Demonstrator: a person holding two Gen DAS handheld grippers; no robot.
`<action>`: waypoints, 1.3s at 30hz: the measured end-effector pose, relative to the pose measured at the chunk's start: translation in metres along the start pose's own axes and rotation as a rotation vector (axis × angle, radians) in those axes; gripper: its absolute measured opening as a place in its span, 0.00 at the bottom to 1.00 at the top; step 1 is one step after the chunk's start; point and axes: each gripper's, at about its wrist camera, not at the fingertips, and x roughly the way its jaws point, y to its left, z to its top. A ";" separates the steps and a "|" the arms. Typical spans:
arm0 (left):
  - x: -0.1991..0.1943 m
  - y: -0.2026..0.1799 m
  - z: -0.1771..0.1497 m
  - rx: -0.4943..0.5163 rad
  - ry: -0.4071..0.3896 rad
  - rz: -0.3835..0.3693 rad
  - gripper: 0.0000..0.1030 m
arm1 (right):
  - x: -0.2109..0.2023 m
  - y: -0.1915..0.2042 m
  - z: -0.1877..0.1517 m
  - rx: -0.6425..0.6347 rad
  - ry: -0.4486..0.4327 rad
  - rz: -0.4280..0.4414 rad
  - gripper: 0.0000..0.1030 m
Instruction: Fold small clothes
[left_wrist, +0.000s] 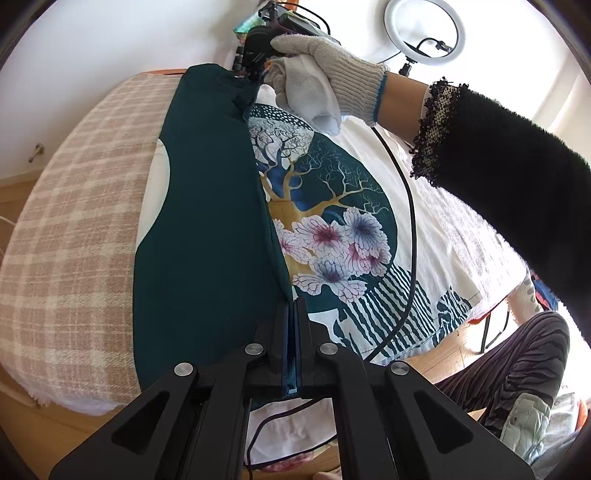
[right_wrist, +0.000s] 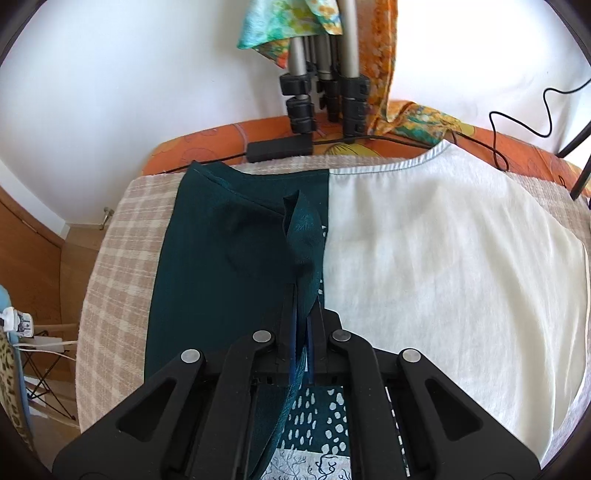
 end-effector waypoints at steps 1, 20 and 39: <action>0.001 0.000 -0.001 0.004 0.010 -0.004 0.04 | -0.002 -0.005 0.000 0.014 0.001 0.016 0.24; -0.091 0.007 0.012 -0.020 -0.229 -0.134 0.25 | -0.191 -0.068 -0.072 -0.070 -0.233 0.189 0.67; -0.015 -0.127 0.007 0.285 -0.172 -0.077 0.44 | -0.247 -0.248 -0.144 0.058 -0.327 0.137 0.74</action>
